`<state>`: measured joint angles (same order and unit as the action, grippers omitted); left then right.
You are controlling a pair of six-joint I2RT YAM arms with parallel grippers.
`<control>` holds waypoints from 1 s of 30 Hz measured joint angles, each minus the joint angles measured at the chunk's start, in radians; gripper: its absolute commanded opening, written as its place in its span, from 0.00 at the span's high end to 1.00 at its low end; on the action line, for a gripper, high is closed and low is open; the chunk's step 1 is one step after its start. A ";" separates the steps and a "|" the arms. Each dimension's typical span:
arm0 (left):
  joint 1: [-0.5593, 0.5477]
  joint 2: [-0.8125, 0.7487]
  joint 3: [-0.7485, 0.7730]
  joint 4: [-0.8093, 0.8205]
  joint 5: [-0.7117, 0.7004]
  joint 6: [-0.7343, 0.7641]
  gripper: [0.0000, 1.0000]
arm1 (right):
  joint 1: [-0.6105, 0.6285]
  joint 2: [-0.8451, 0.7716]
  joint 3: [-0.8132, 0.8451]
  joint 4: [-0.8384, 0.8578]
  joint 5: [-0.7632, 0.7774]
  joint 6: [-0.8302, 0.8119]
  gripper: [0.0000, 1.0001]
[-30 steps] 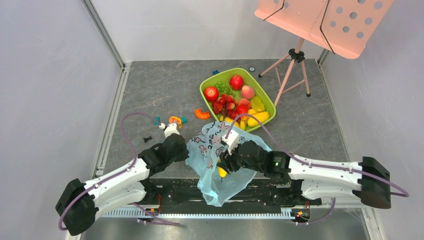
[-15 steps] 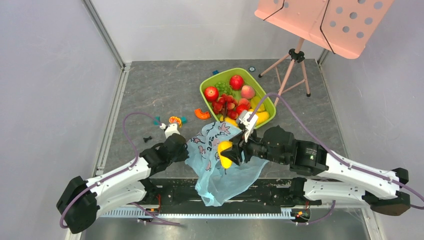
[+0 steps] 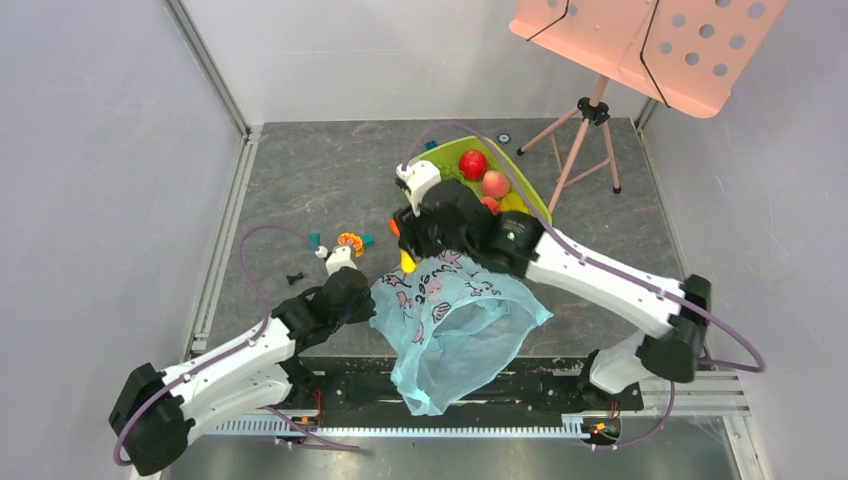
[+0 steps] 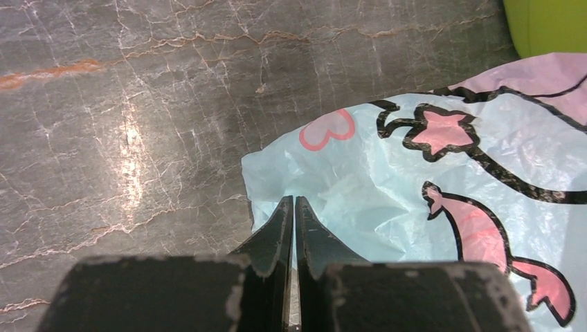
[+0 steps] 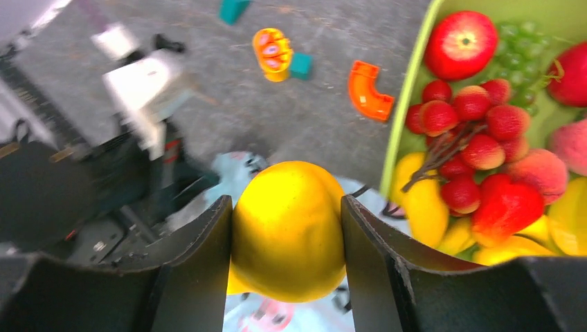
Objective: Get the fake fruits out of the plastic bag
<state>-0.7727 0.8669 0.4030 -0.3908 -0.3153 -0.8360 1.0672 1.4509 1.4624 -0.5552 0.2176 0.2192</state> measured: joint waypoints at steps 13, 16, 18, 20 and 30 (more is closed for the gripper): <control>0.000 -0.056 -0.001 -0.034 -0.006 0.001 0.89 | -0.370 0.400 0.287 0.046 -0.082 -0.116 0.78; 0.000 -0.053 -0.001 -0.034 -0.006 0.005 0.89 | -0.430 0.503 0.368 0.070 -0.101 -0.120 0.78; 0.000 -0.054 -0.001 -0.034 -0.006 0.016 0.89 | -0.473 0.581 0.426 0.093 -0.120 -0.119 0.79; 0.000 -0.057 -0.001 -0.035 -0.005 0.024 0.89 | -0.515 0.653 0.463 0.122 -0.133 -0.119 0.79; 0.000 -0.105 -0.001 -0.069 -0.006 0.031 0.88 | -0.613 0.776 0.453 0.210 -0.146 -0.120 0.64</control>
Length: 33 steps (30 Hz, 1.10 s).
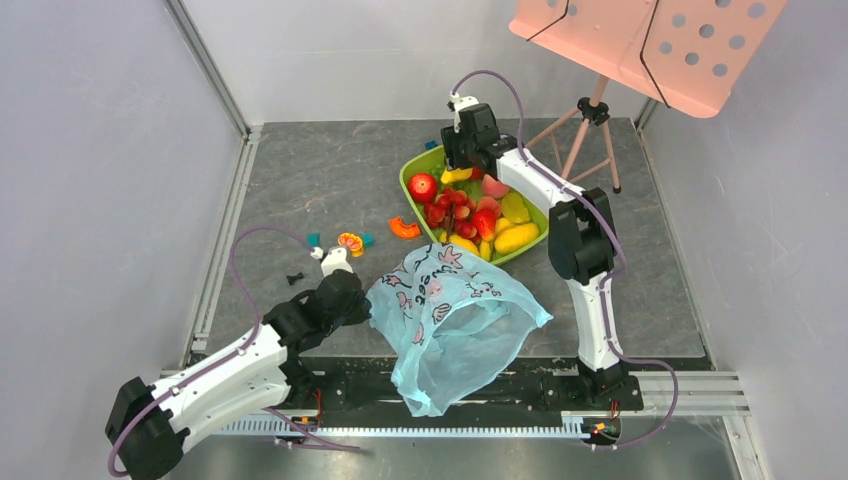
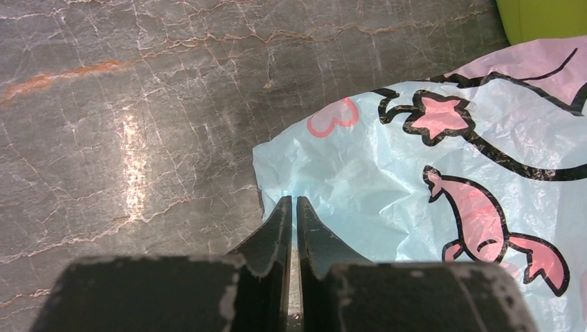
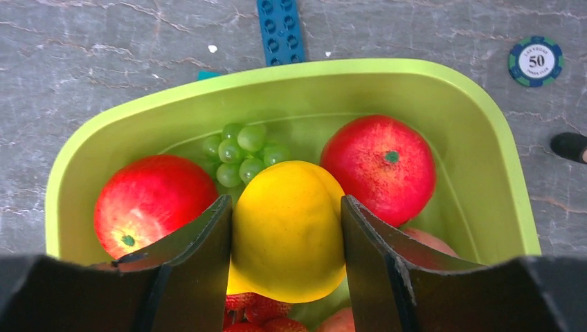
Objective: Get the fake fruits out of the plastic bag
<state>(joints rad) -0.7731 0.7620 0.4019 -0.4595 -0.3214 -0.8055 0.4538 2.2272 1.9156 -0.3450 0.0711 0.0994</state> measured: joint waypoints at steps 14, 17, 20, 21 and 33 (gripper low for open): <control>0.000 -0.005 0.003 -0.027 0.010 0.005 0.48 | 0.011 -0.026 -0.104 0.066 -0.034 -0.039 0.02; 0.000 -0.016 0.015 -0.033 0.017 0.004 0.47 | 0.011 -0.088 -0.163 0.068 -0.033 -0.048 0.02; 0.000 -0.021 0.033 -0.033 0.031 0.003 0.46 | 0.011 -0.227 -0.264 0.075 -0.029 -0.049 0.02; 0.000 -0.021 0.039 -0.033 0.037 0.003 0.46 | 0.011 -0.277 -0.290 0.076 -0.025 -0.049 0.02; 0.000 -0.076 0.116 -0.087 0.067 -0.005 0.36 | 0.011 -0.929 -0.725 0.179 -0.013 -0.044 0.02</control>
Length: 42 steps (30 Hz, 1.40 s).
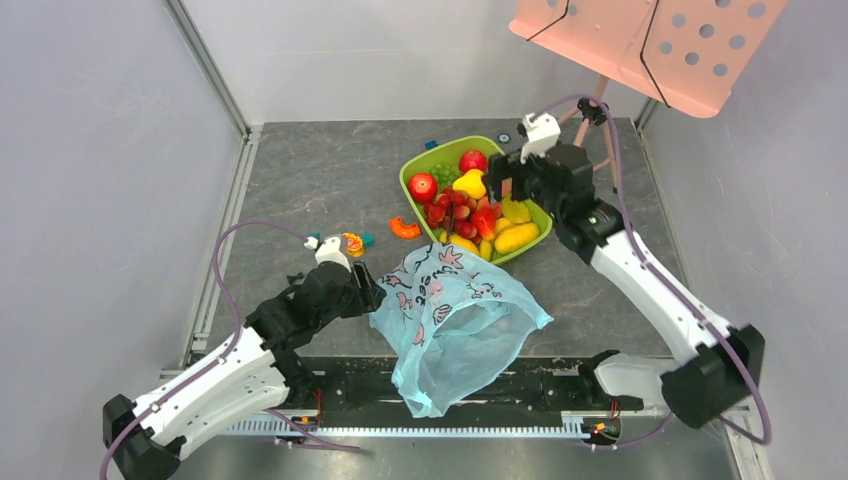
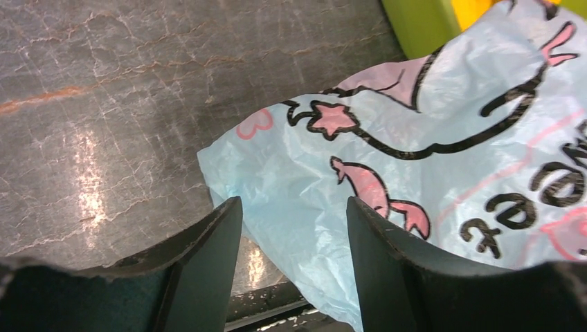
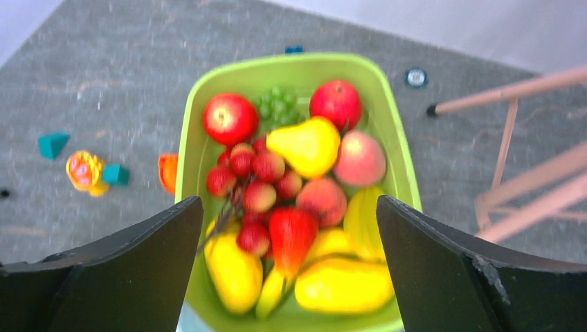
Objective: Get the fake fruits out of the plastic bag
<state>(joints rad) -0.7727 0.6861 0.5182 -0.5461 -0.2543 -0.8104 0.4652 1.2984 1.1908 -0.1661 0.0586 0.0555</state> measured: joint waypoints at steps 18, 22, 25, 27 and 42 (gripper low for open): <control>0.000 0.014 0.032 0.000 0.056 0.000 0.35 | 0.004 -0.348 -0.463 -0.187 -0.565 -0.056 0.02; 0.000 0.003 0.032 0.002 0.056 -0.001 0.34 | 0.037 -0.335 -0.556 -0.179 -0.620 -0.057 0.02; 0.000 0.001 0.032 0.002 0.056 -0.003 0.34 | 0.082 -0.310 -0.586 -0.149 -0.635 -0.056 0.14; 0.000 0.001 0.031 0.002 0.056 -0.004 0.34 | 0.113 -0.293 -0.600 -0.120 -0.648 -0.056 0.26; 0.000 -0.039 0.031 -0.011 0.046 -0.007 0.37 | 0.262 -0.276 -0.614 0.053 -0.622 0.053 1.00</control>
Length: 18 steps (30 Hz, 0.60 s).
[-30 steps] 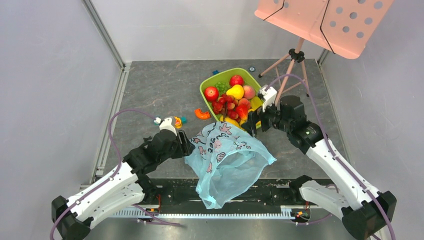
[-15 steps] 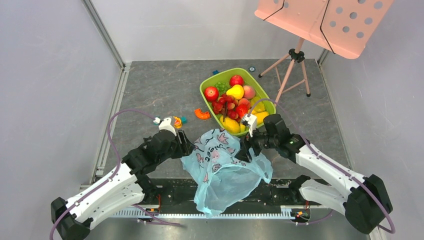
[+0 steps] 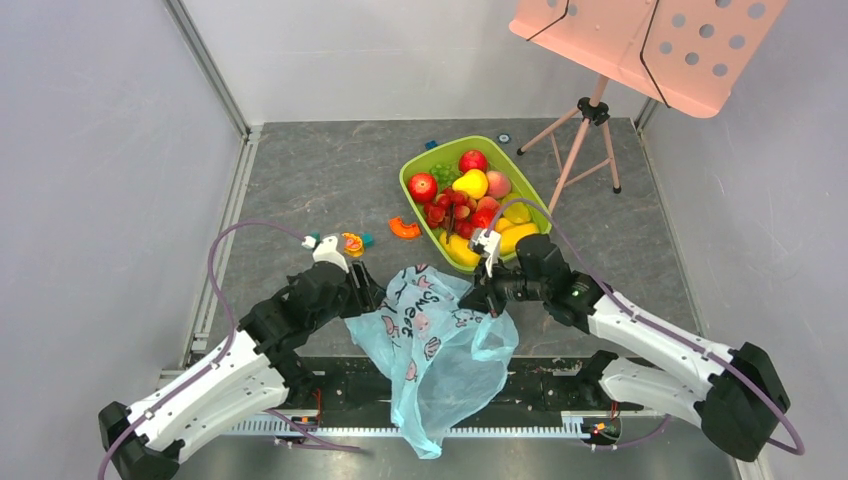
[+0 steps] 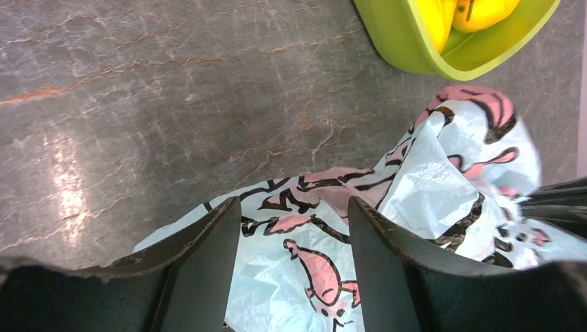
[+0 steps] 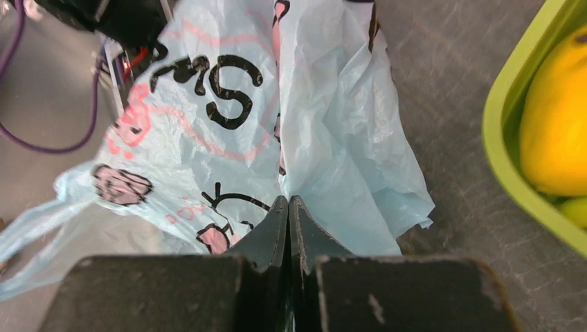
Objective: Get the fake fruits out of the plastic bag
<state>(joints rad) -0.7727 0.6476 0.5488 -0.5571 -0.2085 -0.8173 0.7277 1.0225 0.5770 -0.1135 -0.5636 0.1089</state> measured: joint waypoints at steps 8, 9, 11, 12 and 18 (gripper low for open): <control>0.000 -0.177 0.078 -0.120 -0.109 0.000 0.35 | 0.028 -0.037 0.170 0.048 0.209 0.064 1.00; 0.000 -0.200 0.097 -0.129 -0.123 0.000 0.35 | 0.028 -0.034 0.192 0.054 0.237 0.068 1.00; 0.000 -0.253 0.154 -0.158 -0.164 0.000 0.34 | 0.031 -0.014 0.237 0.073 0.301 0.079 1.00; 0.000 -0.267 0.182 -0.167 -0.184 0.000 0.34 | 0.033 -0.002 0.253 0.089 0.328 0.085 1.00; 0.000 -0.280 0.252 -0.218 -0.249 0.001 0.32 | 0.048 0.069 0.268 0.172 0.426 0.137 1.00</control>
<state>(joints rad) -0.7727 0.3676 0.8005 -0.7750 -0.4576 -0.8165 0.7753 1.0916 0.8452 0.0586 -0.1371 0.2462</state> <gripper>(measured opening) 0.667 0.006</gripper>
